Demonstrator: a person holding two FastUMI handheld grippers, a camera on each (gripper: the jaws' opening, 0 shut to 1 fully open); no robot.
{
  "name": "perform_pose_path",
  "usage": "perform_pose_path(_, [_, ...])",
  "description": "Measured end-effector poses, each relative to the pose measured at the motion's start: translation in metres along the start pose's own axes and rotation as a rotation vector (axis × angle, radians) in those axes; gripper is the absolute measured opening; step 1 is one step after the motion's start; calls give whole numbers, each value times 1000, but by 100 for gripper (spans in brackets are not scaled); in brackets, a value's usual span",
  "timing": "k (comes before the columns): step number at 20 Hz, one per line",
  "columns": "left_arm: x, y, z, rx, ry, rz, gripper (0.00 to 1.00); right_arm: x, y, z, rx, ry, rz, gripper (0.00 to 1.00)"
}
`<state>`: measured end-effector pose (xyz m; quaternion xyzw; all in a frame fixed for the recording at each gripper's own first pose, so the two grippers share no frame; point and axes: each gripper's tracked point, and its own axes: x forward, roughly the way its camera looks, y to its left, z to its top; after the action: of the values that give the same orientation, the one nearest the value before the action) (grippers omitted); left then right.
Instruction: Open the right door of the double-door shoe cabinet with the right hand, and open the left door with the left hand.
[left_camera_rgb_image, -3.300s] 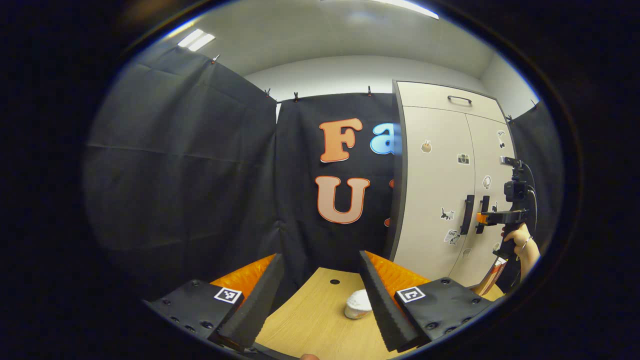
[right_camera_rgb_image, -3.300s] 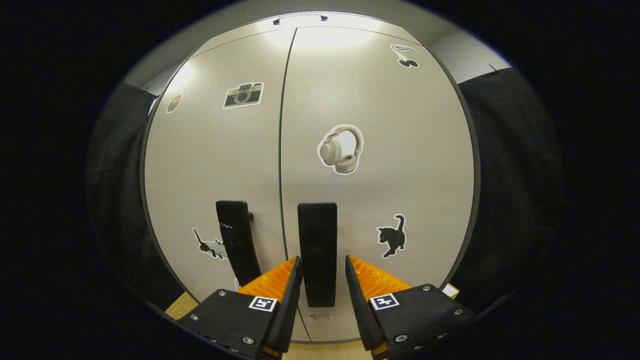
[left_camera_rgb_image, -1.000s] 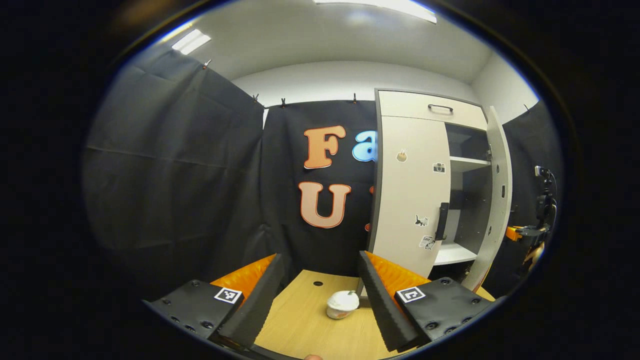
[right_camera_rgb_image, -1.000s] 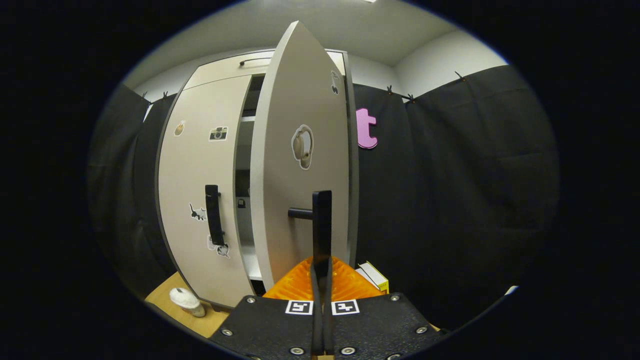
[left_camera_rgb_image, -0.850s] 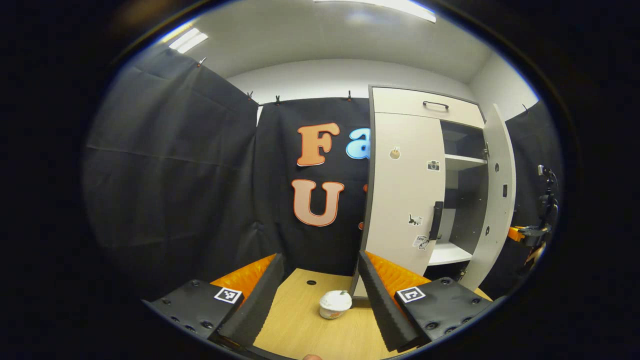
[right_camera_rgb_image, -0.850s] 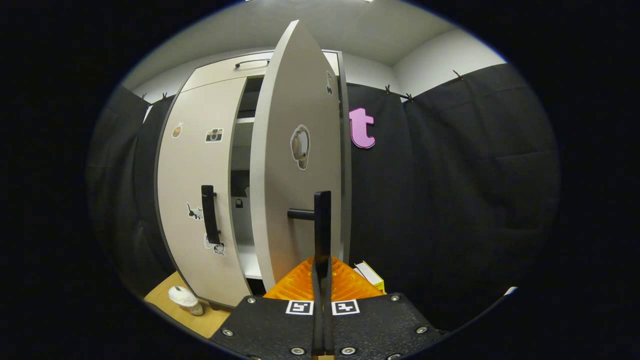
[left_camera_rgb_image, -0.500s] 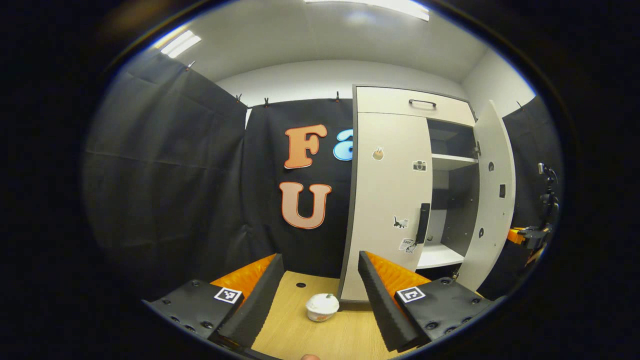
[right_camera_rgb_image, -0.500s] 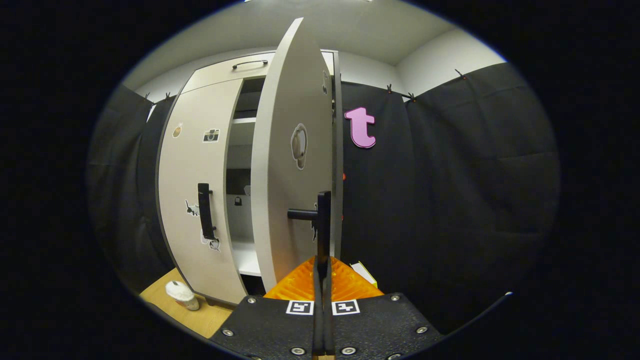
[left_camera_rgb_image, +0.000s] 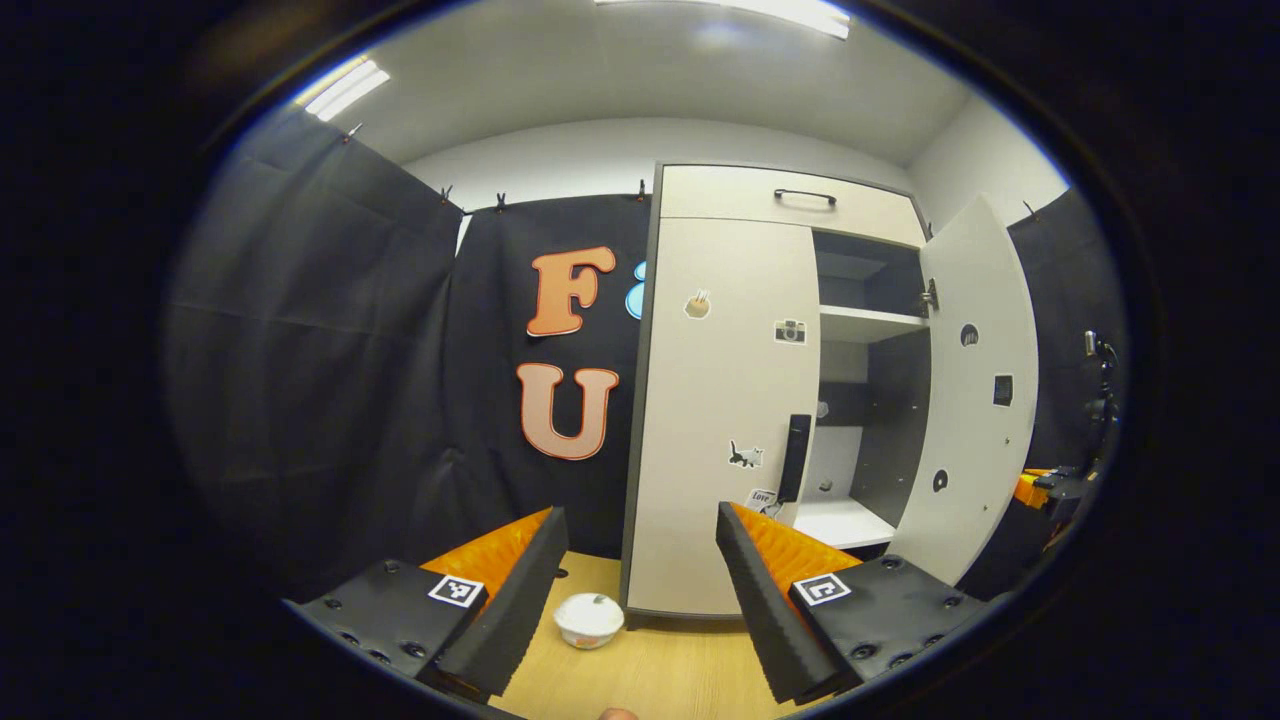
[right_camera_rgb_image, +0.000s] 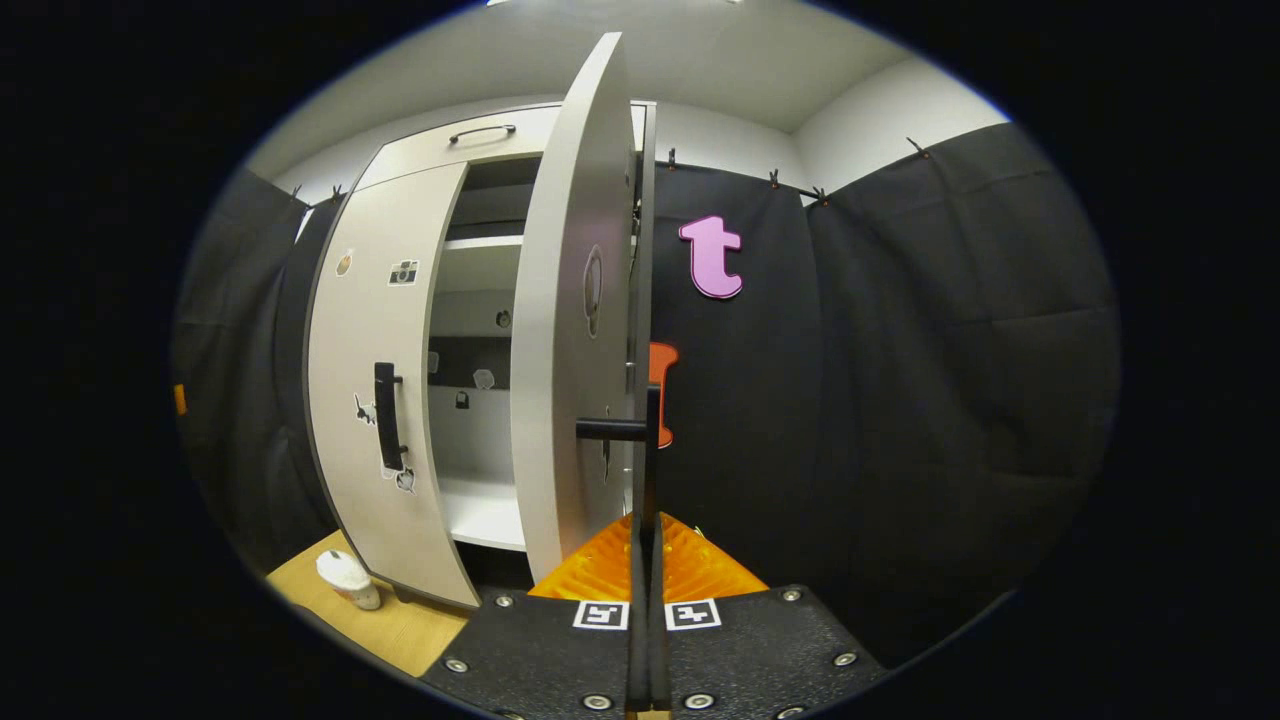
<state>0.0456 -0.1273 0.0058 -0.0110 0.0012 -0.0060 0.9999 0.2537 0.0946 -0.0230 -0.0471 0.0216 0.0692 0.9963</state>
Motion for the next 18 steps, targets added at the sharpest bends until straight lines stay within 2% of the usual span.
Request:
perform_pose_path(5, [27,-45,-10,6,7,-28,96,-7,-18,0,34,-5,4,0])
perform_pose_path(6, [33,-54,-13,8,10,-35,95,-7,-22,0,27,-8,-5,4])
perform_pose_path(7, [40,-62,-15,7,13,-43,98,-8,-25,0,26,-12,-1,4])
perform_pose_path(9, [53,-77,-21,4,20,-60,97,-15,-24,2,50,-21,17,0])
perform_pose_path(11, [66,-92,-26,5,23,-73,97,-17,-35,9,36,-56,-3,0])
perform_pose_path(12, [73,-97,-27,7,23,-78,96,-18,-39,11,23,-67,-10,5])
perform_pose_path(13, [81,-103,-28,9,24,-83,97,-20,-43,11,13,-71,-17,0])
perform_pose_path(18, [120,-136,-34,11,11,-125,98,-29,-59,0,22,-26,-48,1])
